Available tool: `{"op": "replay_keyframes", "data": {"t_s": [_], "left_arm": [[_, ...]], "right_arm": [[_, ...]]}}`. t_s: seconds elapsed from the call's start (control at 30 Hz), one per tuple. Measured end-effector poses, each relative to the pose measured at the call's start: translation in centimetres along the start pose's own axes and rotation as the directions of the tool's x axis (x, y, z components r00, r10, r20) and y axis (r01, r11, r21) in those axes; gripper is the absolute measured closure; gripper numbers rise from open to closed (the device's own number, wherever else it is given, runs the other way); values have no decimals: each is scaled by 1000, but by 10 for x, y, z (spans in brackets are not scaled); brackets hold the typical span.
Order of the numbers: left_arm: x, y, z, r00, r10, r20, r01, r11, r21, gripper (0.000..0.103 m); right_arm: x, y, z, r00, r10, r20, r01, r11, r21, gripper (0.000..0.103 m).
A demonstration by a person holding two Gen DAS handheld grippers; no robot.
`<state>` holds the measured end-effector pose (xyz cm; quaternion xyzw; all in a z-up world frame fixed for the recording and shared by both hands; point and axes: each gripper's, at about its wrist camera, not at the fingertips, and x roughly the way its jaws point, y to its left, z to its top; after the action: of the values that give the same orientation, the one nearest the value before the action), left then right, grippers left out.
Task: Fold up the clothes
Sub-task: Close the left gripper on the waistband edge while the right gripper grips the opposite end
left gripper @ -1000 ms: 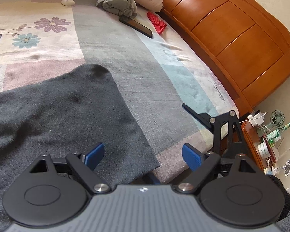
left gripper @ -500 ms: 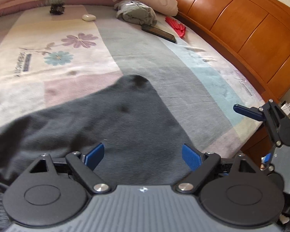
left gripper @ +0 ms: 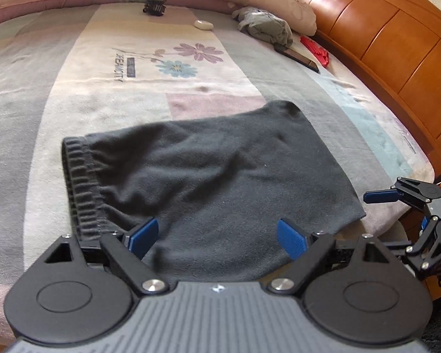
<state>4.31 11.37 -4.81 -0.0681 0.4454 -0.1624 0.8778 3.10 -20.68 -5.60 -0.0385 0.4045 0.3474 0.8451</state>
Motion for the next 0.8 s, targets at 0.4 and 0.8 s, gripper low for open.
{"op": "replay_keyframes", "data": {"t_s": [0.4,0.8], "left_arm": [[-12,116,-14,993,-105,44,114,914,-390,15],[28,151,8,941,-322,107,330,793,-513,13]], "right_arm": [[22,-100,28,974,227,-7,-200,869,453,0],[77,-136,60,886,452,107,-424,693,583,0]]}}
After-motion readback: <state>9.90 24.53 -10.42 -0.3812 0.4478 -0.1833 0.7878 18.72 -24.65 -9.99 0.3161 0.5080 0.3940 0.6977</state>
